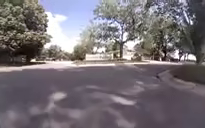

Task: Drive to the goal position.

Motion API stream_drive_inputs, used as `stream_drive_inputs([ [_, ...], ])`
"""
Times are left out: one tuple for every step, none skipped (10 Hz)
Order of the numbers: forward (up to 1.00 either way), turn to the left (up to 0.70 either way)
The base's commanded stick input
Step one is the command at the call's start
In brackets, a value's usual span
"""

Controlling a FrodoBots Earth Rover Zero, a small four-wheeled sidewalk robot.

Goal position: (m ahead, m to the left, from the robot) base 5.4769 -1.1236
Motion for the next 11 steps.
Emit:
stream_drive_inputs([
  [1.0,-0.39],
  [1.0,-0.39],
  [1.0,-0.39],
  [1.0,-0.34],
  [1.0,-0.27],
  [1.0,-0.15],
  [1.0,-0.02],
  [1.0,0.0],
  [1.0,0.0],
  [1.0,0.0],
  [1.0,0.0],
])
